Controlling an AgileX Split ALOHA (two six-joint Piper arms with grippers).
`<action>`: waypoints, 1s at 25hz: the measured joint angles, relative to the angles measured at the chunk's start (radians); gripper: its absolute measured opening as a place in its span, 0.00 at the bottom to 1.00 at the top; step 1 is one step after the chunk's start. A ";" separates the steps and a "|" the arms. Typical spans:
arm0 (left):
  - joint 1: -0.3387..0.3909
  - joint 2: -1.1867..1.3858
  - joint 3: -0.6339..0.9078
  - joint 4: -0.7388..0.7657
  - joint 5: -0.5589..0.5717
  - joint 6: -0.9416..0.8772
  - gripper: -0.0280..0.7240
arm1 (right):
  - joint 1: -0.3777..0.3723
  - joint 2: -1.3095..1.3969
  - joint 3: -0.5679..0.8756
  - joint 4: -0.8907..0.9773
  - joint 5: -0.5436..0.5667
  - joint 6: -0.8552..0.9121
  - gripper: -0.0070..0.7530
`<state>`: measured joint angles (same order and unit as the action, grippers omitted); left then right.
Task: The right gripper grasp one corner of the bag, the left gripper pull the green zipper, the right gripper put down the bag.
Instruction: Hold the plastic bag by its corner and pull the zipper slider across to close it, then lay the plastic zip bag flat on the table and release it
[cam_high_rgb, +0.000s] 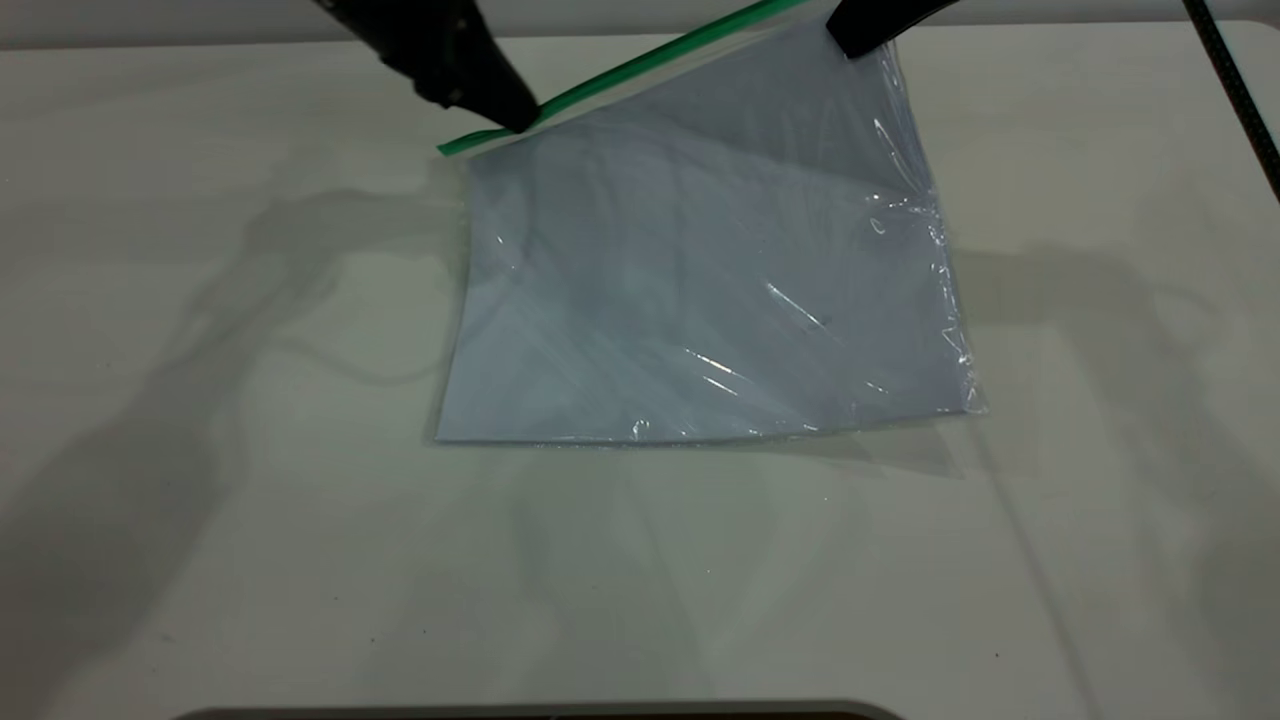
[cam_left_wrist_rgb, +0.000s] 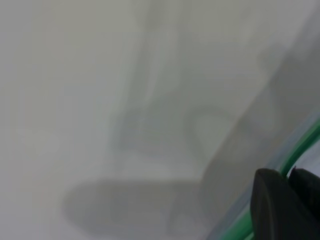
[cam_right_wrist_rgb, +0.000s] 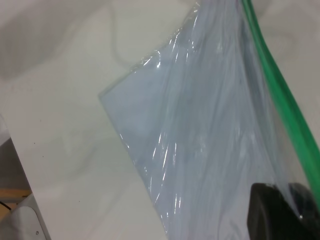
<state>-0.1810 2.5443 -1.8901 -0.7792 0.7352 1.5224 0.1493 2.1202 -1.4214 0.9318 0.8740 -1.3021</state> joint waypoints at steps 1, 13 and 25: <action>0.008 0.000 0.000 0.016 -0.003 -0.008 0.11 | 0.000 0.000 0.000 0.000 0.001 0.000 0.05; 0.069 0.005 0.000 0.157 -0.004 -0.141 0.12 | -0.001 0.000 0.000 0.002 0.005 -0.001 0.05; 0.069 -0.273 0.000 0.045 0.112 -0.232 0.56 | 0.004 -0.010 0.000 -0.039 -0.067 0.018 0.40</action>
<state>-0.1121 2.2710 -1.8901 -0.7341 0.8469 1.2907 0.1536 2.1100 -1.4214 0.8932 0.8068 -1.2846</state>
